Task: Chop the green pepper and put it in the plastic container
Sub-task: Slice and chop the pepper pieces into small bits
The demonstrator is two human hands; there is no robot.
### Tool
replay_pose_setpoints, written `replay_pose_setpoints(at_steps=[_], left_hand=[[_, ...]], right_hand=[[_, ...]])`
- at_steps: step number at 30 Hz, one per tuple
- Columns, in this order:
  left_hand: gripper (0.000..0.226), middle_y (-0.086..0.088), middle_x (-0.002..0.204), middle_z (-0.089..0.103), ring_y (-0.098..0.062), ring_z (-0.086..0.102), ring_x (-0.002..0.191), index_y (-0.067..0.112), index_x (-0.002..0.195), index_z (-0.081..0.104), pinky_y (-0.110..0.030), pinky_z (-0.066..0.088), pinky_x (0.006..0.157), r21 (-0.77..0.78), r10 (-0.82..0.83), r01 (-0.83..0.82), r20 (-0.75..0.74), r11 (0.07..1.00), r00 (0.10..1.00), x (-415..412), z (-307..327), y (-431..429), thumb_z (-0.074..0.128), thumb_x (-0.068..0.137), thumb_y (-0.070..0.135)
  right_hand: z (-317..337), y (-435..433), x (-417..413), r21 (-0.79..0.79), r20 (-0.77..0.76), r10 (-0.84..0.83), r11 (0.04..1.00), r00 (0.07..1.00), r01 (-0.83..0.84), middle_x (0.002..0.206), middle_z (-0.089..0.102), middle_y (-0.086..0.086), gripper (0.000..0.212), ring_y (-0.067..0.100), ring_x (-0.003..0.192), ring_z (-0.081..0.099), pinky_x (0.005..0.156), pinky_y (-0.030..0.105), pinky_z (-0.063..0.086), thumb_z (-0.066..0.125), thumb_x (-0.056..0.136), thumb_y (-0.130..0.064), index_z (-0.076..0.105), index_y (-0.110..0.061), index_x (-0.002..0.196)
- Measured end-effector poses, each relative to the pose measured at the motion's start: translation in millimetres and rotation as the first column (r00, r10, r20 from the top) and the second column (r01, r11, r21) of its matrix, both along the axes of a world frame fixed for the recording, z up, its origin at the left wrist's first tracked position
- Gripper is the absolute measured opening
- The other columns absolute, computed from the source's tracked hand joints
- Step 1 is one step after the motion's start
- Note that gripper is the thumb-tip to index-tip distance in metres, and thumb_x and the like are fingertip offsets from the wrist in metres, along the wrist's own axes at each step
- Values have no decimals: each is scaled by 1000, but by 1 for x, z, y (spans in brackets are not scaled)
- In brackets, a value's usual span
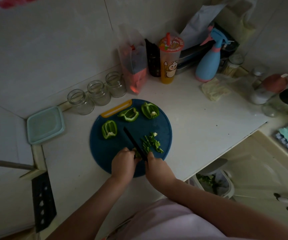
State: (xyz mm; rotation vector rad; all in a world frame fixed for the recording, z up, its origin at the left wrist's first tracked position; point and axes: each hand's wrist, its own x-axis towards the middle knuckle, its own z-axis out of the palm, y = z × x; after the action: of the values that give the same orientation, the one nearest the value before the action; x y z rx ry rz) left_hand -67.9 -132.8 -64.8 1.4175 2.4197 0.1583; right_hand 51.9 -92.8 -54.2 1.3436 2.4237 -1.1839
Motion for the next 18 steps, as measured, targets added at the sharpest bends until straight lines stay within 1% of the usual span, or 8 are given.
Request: replay_pose_setpoints(at_steps=[3, 7, 11, 18], left_hand=[[31, -8, 98, 60, -23, 60, 88, 12, 97, 65, -27, 36, 64, -8, 3, -3, -12, 1000, 1000, 0, -3, 0, 51, 93, 39], [31, -8, 99, 60, -23, 59, 89, 11, 99, 65, -27, 38, 67, -39, -41, 40, -31, 998, 999, -3, -6, 1, 48, 95, 37], [30, -10, 99, 60, -25, 60, 88, 9, 104, 66, -30, 41, 70, -20, -62, 62, -2, 998, 998, -6, -10, 0, 49, 95, 33], [31, -10, 101, 60, -24, 59, 91, 10, 114, 62, -26, 37, 68, 1, -83, 83, 10, 997, 996, -7, -12, 0, 45, 96, 30]], right_hand=[[0, -1, -2, 8, 29, 15, 1000, 999, -15, 96, 64, 18, 22, 36, 85, 62, 60, 33, 37, 36, 97, -10, 38, -4, 118], [0, 0, -6, -29, 27, 9, 1000, 1000, -9, 96, 64, 18, 24, 35, 85, 62, 60, 32, 36, 37, 97, -9, 38, -3, 120], [-1, 6, -7, -93, -5, -27, 995, 1000, 26, 96, 63, 20, 21, 35, 85, 62, 62, 33, 39, 36, 98, -12, 41, -2, 115], [-3, 7, -16, -116, 5, -51, 992, 999, 51, 99, 63, 20, 21, 36, 88, 62, 68, 38, 46, 35, 98, -13, 40, -3, 115]])
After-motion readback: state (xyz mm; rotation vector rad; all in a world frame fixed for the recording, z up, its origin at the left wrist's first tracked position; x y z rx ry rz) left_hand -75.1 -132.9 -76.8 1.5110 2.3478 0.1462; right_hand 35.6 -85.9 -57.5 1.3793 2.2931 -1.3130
